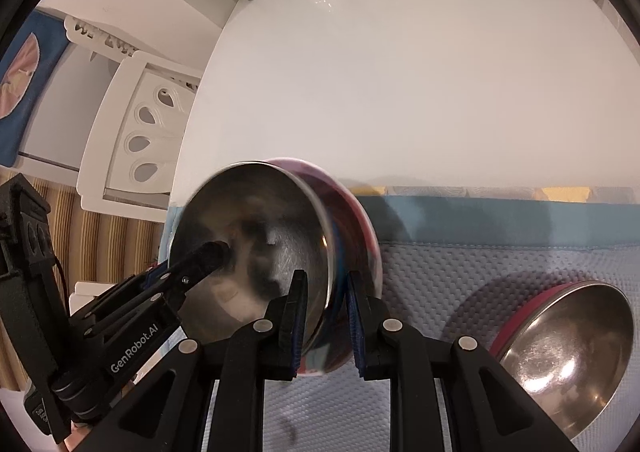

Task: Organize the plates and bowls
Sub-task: 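Carry the blue steel bowl with both grippers over the pink bowl, then lower the blue bowl into the pink bowl and open both grippers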

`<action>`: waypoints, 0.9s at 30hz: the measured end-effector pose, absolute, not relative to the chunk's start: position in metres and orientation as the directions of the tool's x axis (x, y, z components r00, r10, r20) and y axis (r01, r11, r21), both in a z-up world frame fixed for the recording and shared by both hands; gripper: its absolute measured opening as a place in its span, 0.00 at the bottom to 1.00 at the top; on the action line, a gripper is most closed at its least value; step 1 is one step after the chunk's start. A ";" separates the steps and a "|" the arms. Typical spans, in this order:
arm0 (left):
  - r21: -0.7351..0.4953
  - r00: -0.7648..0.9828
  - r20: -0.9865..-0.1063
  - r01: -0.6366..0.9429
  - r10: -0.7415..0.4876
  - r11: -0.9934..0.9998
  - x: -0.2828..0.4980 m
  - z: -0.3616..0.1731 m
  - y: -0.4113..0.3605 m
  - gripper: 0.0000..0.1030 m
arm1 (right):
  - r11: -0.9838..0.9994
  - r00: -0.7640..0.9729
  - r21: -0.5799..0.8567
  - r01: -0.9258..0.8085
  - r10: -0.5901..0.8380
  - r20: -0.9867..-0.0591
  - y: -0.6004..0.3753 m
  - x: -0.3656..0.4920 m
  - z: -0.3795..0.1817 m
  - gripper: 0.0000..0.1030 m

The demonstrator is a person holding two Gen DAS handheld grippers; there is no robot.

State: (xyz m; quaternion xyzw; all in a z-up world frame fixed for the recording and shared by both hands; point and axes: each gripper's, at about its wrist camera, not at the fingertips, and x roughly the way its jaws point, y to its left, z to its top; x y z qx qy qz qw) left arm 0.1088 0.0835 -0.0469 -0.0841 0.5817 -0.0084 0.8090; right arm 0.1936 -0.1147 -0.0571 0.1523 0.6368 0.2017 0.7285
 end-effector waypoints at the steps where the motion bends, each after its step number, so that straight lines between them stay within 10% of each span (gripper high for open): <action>1: -0.136 0.320 -0.942 -0.081 -0.104 0.987 0.109 -0.047 0.083 0.15 | 0.873 0.108 0.478 -0.100 0.487 -0.867 -0.116 0.193 -0.057 0.18; 27: -0.076 0.337 -0.940 -0.061 -0.051 0.995 0.094 -0.026 0.074 0.16 | 0.842 0.114 0.529 -0.108 0.539 -0.834 -0.120 0.183 -0.040 0.18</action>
